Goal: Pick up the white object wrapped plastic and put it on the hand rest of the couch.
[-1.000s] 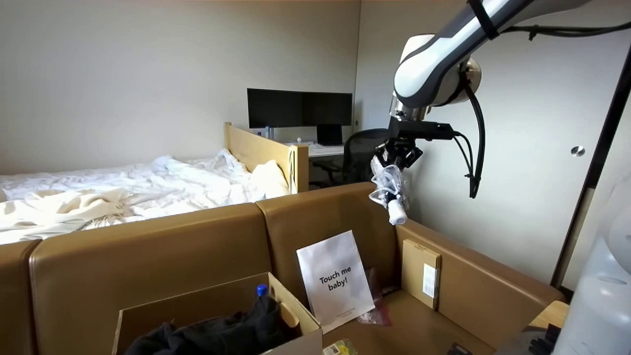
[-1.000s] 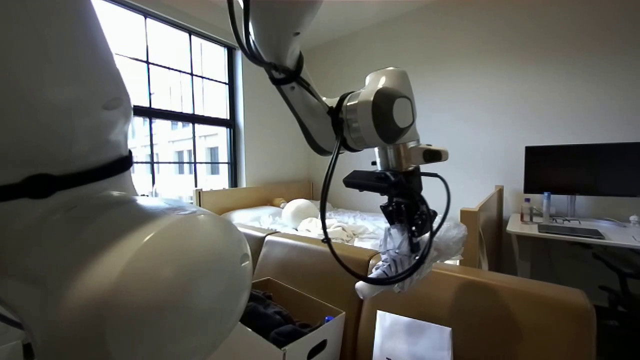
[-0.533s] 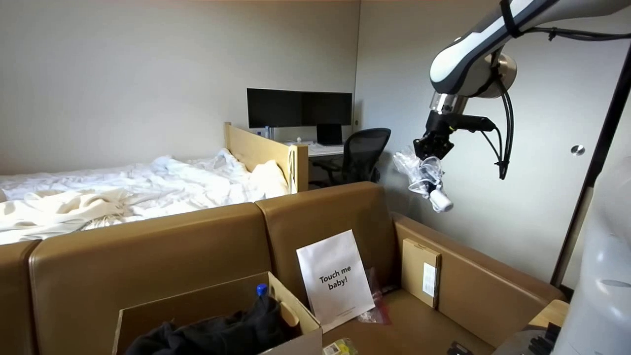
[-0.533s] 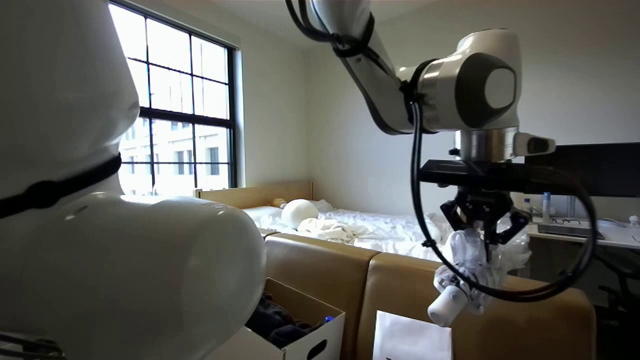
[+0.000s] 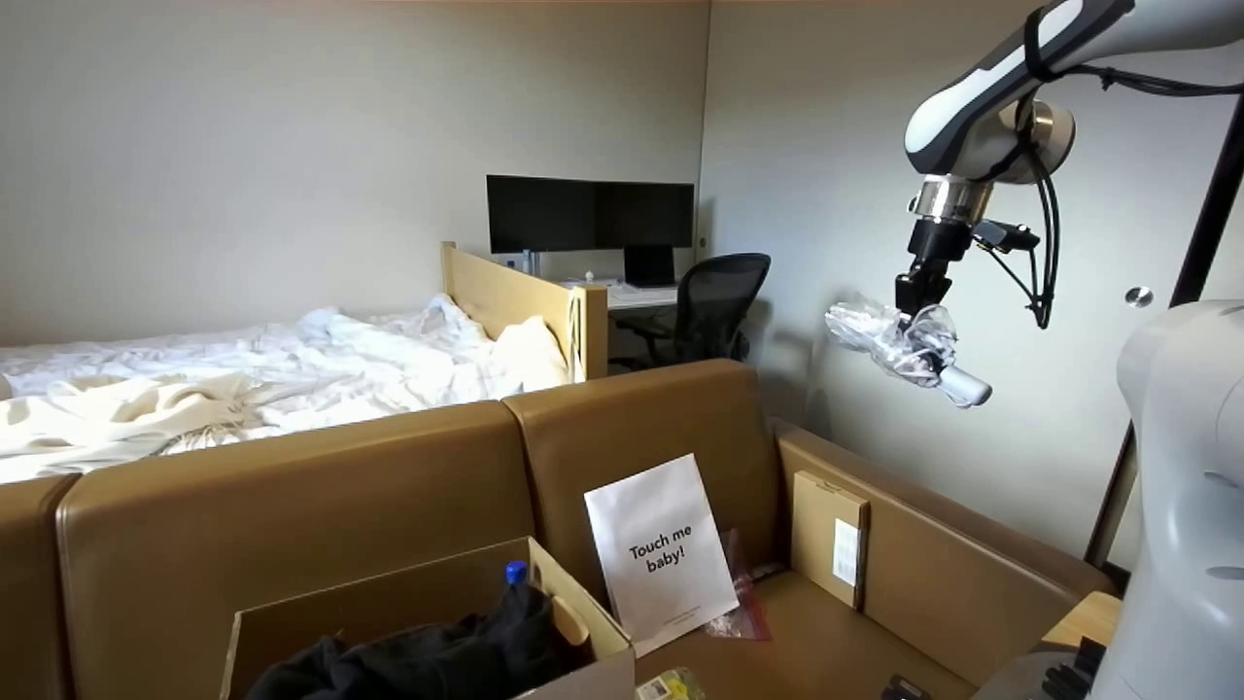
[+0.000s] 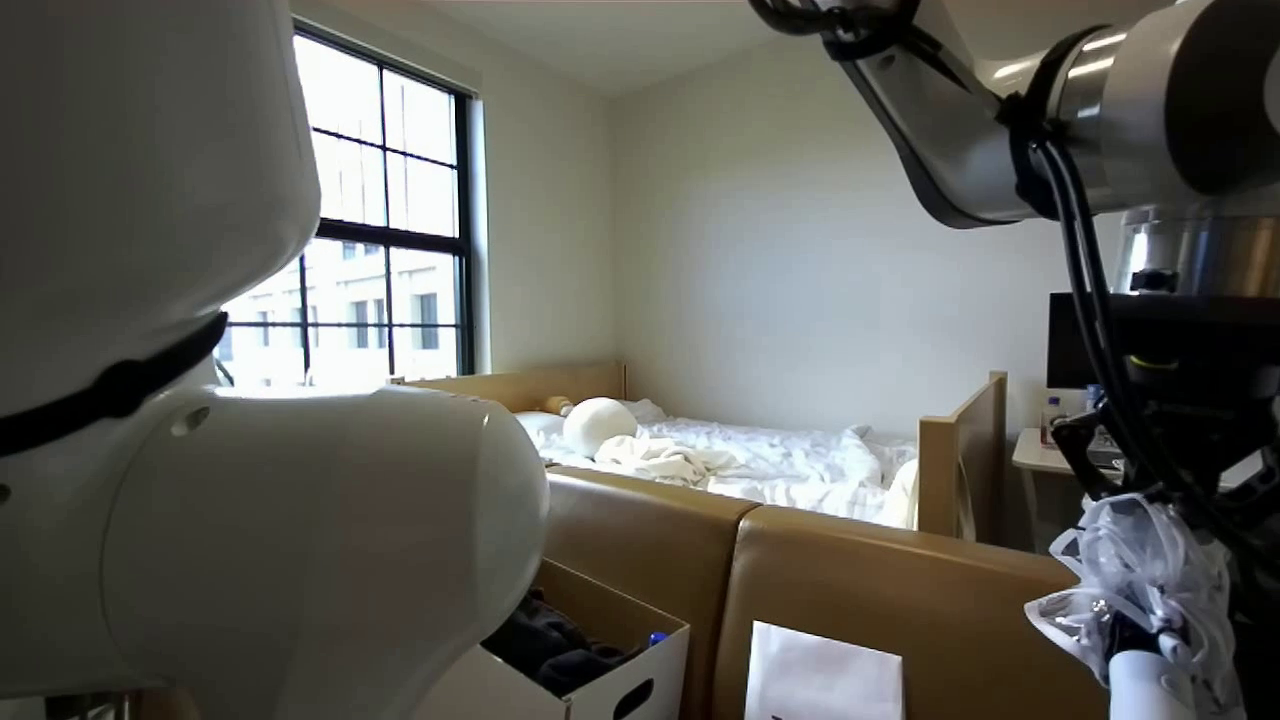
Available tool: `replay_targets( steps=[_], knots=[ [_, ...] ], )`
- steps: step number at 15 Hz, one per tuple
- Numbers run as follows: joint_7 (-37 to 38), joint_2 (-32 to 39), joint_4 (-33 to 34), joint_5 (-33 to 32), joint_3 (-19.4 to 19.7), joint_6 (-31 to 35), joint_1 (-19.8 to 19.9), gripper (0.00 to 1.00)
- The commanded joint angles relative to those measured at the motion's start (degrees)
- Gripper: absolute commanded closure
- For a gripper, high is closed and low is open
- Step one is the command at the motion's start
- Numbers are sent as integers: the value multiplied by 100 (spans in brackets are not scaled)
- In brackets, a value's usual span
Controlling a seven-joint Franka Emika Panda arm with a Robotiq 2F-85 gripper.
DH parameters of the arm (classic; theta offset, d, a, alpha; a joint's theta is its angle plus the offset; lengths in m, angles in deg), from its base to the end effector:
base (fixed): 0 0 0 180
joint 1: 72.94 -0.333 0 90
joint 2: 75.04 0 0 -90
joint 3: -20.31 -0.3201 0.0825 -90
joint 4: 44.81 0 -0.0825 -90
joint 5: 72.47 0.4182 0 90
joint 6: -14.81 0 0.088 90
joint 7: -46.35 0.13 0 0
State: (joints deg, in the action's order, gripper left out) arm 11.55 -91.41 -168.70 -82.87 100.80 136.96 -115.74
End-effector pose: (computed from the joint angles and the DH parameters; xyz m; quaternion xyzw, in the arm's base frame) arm 0.4291 -0.3583 0.3786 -0.9976 -0.0241 -0.0499 0.0421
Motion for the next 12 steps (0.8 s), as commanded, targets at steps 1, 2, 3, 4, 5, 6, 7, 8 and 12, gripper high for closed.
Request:
replay_targets(
  steps=[1,2,3,4,5,6,7,8,12],
  knots=[
    [-1,26,18,0,-7,-12,-22,84],
    [-1,59,18,0,-17,-13,-43,84],
    [-1,91,18,0,-17,-13,-66,84],
    [-1,116,18,0,-17,-13,-80,90],
    [11,316,-11,36,262,205,-285,90],
    [-68,428,-39,41,559,314,-488,90],
    [-80,474,-101,12,905,562,-733,90],
    [-77,420,-195,-63,1241,898,-980,90],
    [281,-140,-175,-834,2842,1734,-2445,90]
  ],
)
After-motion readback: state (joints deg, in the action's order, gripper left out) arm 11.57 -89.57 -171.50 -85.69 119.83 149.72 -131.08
